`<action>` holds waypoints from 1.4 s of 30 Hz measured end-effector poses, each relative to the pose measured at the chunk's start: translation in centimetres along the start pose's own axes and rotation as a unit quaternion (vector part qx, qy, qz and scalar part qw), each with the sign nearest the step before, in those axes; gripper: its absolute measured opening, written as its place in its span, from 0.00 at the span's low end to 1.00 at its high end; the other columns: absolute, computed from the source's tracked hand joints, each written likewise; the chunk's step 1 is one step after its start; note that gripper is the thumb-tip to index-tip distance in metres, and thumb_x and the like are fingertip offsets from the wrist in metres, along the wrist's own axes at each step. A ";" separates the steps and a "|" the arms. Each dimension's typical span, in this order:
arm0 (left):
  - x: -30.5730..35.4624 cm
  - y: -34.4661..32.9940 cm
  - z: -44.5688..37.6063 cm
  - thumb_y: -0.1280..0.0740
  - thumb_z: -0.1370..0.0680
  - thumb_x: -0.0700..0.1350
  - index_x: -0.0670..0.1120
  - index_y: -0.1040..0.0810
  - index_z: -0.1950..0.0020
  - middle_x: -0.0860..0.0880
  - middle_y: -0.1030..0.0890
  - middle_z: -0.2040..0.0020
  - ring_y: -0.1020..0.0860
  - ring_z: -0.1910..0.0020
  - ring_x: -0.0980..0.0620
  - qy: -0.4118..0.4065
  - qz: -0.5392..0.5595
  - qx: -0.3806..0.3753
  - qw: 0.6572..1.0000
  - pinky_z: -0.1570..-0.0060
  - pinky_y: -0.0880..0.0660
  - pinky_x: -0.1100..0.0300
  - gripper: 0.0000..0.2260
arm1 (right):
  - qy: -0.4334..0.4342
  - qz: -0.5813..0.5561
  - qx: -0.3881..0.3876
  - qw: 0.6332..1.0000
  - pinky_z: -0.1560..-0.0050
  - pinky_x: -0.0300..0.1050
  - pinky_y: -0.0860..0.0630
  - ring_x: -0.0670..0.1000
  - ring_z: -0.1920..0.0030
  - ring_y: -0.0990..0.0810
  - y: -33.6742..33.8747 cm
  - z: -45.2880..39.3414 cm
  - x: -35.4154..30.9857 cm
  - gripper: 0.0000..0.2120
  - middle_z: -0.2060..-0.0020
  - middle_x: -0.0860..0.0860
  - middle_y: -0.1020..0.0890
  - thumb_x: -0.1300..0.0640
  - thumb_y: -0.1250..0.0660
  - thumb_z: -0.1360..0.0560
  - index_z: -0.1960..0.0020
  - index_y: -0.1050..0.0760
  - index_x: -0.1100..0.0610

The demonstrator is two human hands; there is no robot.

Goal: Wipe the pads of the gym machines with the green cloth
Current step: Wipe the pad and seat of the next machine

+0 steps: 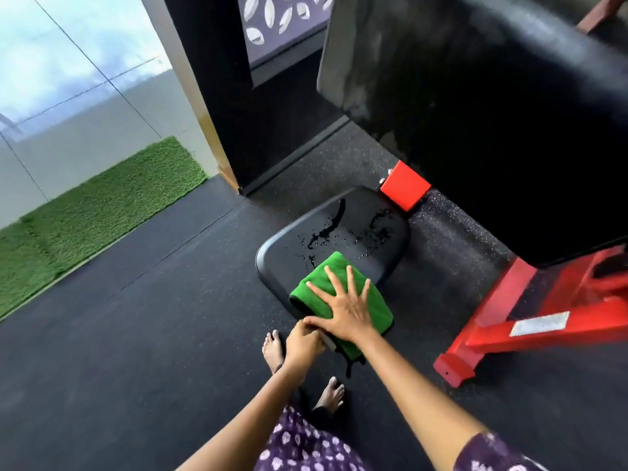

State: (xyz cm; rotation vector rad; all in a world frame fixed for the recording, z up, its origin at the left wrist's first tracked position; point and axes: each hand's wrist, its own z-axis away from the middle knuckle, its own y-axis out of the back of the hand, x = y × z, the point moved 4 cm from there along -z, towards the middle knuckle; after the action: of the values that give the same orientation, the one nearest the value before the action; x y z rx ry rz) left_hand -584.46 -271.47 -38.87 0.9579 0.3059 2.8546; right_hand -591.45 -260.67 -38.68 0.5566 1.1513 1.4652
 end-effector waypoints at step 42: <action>5.6 10.1 -9.7 0.52 0.23 0.61 0.51 0.32 0.43 0.48 0.17 0.45 0.24 0.40 0.50 -0.190 0.132 0.236 0.944 0.36 0.32 0.45 0.19 | 0.154 0.106 0.197 0.962 0.53 0.54 0.27 0.60 0.44 0.29 3.0 -9.3 0.3 0.35 0.36 0.50 0.25 0.47 0.21 0.41 0.35 0.26 0.41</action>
State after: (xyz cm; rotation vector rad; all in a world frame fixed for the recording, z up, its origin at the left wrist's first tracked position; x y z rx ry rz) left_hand -595.23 -281.83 -40.94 1.7228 0.9046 2.7786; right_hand -600.74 -263.27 -39.93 0.7610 1.6942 1.5473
